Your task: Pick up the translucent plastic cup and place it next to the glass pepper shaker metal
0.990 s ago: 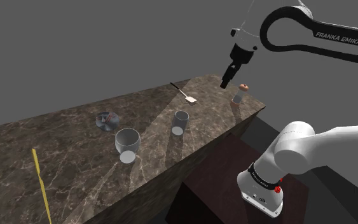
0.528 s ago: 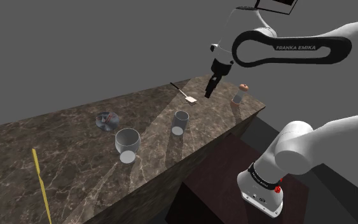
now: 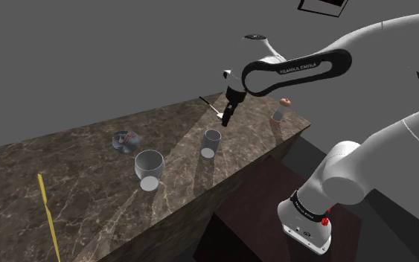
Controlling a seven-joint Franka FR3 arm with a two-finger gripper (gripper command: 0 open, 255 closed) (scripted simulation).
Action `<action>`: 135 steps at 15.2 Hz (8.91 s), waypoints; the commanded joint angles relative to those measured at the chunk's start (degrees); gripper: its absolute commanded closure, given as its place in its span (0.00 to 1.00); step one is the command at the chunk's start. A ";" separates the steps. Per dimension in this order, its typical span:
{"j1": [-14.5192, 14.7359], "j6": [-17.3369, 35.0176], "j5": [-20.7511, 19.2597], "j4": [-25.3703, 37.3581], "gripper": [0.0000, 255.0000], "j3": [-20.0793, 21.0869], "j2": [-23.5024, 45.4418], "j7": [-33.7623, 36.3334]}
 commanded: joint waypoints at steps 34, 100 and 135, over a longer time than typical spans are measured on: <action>0.95 12.59 0.56 1.47 1.00 0.12 15.65 -2.82; -9.10 -23.73 -4.39 22.37 1.00 -17.53 -1.38 -30.13; -17.31 -9.06 0.83 25.90 1.00 -34.64 16.57 -56.77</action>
